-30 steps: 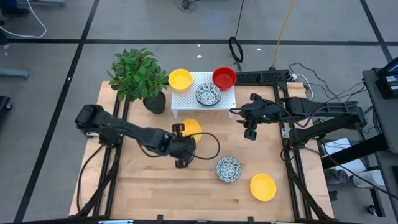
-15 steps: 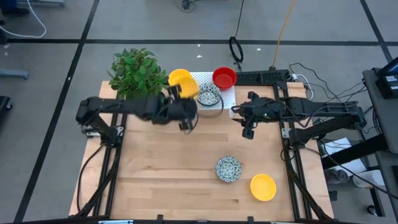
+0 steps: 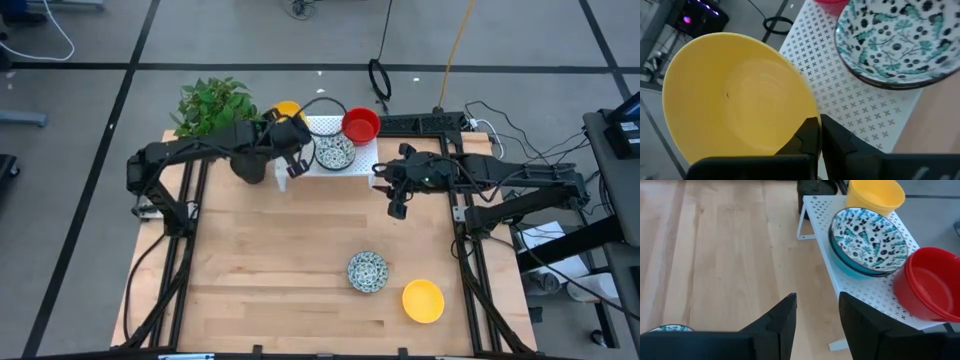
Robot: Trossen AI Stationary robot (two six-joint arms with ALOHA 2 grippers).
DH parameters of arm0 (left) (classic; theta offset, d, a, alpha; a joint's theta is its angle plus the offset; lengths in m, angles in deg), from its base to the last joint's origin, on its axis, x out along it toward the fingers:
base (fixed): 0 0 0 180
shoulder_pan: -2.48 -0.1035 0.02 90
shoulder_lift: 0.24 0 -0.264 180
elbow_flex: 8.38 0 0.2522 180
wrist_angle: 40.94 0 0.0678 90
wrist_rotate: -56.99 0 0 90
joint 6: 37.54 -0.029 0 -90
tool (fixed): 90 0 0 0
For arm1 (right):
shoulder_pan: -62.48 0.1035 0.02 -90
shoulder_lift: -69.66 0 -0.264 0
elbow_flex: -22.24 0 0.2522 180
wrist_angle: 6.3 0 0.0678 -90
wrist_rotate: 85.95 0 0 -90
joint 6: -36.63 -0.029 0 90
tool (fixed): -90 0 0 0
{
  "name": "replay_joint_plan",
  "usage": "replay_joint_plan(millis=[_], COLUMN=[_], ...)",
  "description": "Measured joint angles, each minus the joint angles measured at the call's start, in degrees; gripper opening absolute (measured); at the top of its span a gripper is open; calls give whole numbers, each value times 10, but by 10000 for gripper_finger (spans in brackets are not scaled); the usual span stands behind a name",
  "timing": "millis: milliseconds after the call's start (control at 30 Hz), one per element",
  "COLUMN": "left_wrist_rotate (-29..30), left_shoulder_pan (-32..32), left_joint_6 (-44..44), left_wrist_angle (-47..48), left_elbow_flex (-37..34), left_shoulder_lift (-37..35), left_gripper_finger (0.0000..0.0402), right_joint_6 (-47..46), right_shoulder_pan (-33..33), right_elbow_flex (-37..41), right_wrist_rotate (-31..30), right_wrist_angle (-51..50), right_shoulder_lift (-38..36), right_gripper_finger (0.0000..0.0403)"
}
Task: Pick & Place Mini bowls
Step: Stack the yellow bowl on the yellow bowl on the shelf
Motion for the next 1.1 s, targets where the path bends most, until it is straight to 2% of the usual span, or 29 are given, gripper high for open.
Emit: replay_joint_plan(millis=[133,300,467,667,1100], left_wrist_rotate=[-8,-9,-9,-9,-7], left_shoulder_pan=[-21,-37,-48,-51,-52], left_joint_6=[0,0,-5,-23,-7], left_wrist_angle=[-4,-7,-9,-18,-33], left_elbow_flex=[0,0,0,0,0], left_shoulder_lift=[15,35,53,70,71], left_gripper_finger=[19,6,21,6,68], right_joint_6=[0,7,27,30,29], right_shoulder_pan=[-11,-21,-24,-26,-26], right_elbow_flex=[0,0,0,0,0], right_wrist_rotate=[0,0,0,0,0], right_wrist_angle=[0,-1,-1,-1,-1], right_shoulder_lift=[0,0,0,0,0], right_gripper_finger=[134,134,134,134,134])
